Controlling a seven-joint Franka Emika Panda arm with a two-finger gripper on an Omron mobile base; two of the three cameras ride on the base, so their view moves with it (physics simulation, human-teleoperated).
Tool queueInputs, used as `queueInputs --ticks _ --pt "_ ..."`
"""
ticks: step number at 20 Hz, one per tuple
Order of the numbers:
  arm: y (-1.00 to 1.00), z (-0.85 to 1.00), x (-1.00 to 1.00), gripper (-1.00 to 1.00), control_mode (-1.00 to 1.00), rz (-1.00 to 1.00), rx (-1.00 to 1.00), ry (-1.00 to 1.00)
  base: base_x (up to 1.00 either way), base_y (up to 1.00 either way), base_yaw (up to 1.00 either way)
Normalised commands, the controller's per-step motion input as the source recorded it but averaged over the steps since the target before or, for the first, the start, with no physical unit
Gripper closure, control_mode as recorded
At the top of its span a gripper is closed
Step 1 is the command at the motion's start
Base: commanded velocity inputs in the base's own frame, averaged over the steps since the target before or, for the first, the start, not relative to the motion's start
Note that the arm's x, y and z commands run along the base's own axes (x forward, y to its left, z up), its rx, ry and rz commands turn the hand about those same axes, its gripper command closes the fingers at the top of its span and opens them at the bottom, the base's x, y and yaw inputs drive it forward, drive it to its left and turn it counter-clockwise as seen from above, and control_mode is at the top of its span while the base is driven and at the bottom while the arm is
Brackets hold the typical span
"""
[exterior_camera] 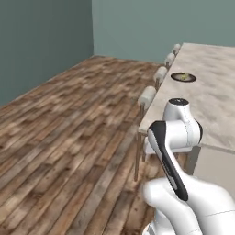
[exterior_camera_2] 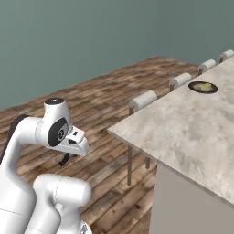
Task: Retrieve the butter from the fridge and place it on a plate on the dining table. Then retrieve the butter knife by the fridge and place it near the plate.
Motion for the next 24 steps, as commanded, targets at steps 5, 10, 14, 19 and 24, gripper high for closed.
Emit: queueInputs --ticks 5,10,14,19,24 --pt "0.00 0.00 0.00 1.00 1.00 0.00 0.00 0.00 0.53 1.00 -0.34" --pt "0.00 0.00 0.00 1.00 1.00 0.00 0.00 0.00 0.57 1.00 -0.36" --pt "0.00 0.00 0.00 1.00 1.00 0.00 0.00 0.00 0.59 1.00 -0.36" --pt "0.00 0.00 0.00 1.00 1.00 0.00 0.00 0.00 0.67 1.00 -0.35" --pt "0.00 0.00 0.00 1.00 1.00 0.00 0.00 0.00 0.86 1.00 -0.38"
